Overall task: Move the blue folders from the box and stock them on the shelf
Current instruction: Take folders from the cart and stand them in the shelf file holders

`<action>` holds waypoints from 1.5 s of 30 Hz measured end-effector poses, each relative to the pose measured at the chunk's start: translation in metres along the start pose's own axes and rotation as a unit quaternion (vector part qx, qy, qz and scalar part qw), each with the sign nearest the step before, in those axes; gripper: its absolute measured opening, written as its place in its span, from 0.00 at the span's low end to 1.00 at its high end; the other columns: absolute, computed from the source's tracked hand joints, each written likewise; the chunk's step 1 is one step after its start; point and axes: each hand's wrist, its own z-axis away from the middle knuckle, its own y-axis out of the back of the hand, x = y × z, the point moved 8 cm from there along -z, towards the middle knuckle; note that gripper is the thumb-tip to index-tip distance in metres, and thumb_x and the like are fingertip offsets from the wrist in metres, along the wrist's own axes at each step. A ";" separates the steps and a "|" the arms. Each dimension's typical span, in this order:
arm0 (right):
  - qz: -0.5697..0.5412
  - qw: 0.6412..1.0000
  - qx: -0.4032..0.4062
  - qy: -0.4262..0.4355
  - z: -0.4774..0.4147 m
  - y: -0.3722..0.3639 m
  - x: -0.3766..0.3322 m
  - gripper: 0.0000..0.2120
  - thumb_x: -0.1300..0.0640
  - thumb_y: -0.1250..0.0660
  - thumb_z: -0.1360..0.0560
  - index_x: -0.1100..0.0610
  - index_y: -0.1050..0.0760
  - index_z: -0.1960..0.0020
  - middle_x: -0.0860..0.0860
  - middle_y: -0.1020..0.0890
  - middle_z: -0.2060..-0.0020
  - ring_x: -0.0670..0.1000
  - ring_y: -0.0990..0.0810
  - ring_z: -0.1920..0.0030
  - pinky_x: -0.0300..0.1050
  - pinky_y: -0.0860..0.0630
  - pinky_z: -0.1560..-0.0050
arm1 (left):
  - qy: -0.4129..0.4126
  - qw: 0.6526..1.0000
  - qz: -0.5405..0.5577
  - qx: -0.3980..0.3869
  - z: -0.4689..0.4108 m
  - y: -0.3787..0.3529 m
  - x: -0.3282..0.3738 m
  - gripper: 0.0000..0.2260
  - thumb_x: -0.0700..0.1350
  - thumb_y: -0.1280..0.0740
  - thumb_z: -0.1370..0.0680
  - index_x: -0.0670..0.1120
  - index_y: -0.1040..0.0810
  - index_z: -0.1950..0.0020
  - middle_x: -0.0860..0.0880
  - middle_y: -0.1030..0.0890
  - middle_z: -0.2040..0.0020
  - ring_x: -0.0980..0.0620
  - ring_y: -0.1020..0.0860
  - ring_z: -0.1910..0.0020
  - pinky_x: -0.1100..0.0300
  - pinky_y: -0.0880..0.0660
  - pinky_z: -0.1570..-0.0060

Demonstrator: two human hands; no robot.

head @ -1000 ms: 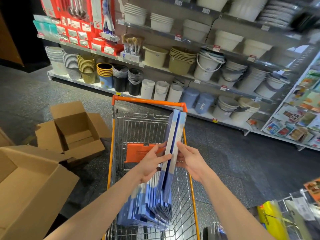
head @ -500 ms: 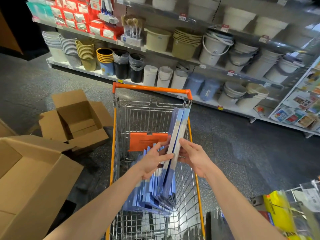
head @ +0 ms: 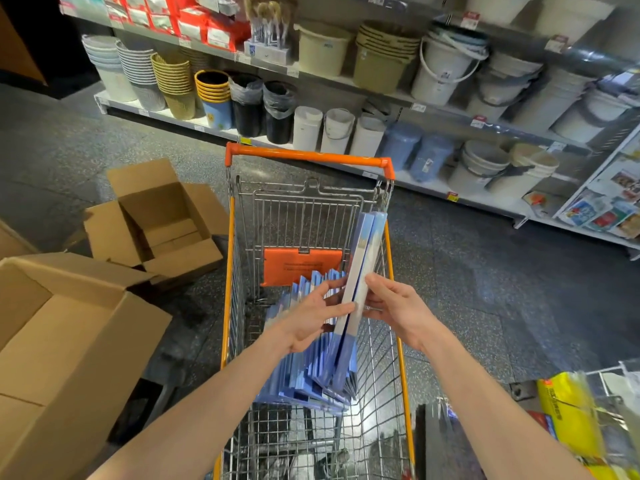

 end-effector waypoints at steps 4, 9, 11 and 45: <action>0.014 1.000 -0.004 -0.004 0.001 0.002 0.003 0.14 0.52 0.37 0.19 0.56 0.19 0.39 0.59 0.15 0.46 0.60 0.17 0.44 0.56 0.20 0.41 | 0.014 1.000 -0.006 -0.008 0.001 -0.001 -0.004 0.23 0.44 0.27 0.23 0.57 0.29 0.31 0.52 0.17 0.37 0.46 0.24 0.32 0.30 0.43 0.27; 0.015 1.000 0.000 -0.014 0.011 0.000 0.003 0.14 0.52 0.37 0.19 0.55 0.19 0.38 0.57 0.15 0.46 0.58 0.16 0.44 0.52 0.21 0.42 | 0.022 1.000 -0.017 -0.014 0.010 -0.005 0.003 0.24 0.44 0.27 0.23 0.56 0.31 0.30 0.54 0.17 0.38 0.49 0.24 0.33 0.35 0.40 0.28; 0.014 1.000 0.019 -0.018 0.017 0.001 0.001 0.15 0.51 0.36 0.19 0.55 0.19 0.38 0.57 0.14 0.46 0.59 0.16 0.44 0.53 0.20 0.42 | 0.011 1.000 -0.015 -0.015 0.015 -0.011 0.008 0.23 0.42 0.29 0.21 0.55 0.31 0.29 0.52 0.17 0.38 0.49 0.21 0.36 0.43 0.29 0.35; -0.006 0.794 0.459 0.399 0.623 0.104 -0.237 0.14 0.51 0.27 0.25 0.59 0.17 0.45 0.53 0.14 0.50 0.54 0.15 0.51 0.53 0.18 0.47 | -0.234 0.962 -0.025 -0.135 0.257 -0.421 0.236 0.25 0.57 0.17 0.38 0.44 0.16 0.48 0.48 0.13 0.53 0.49 0.14 0.56 0.54 0.17 0.53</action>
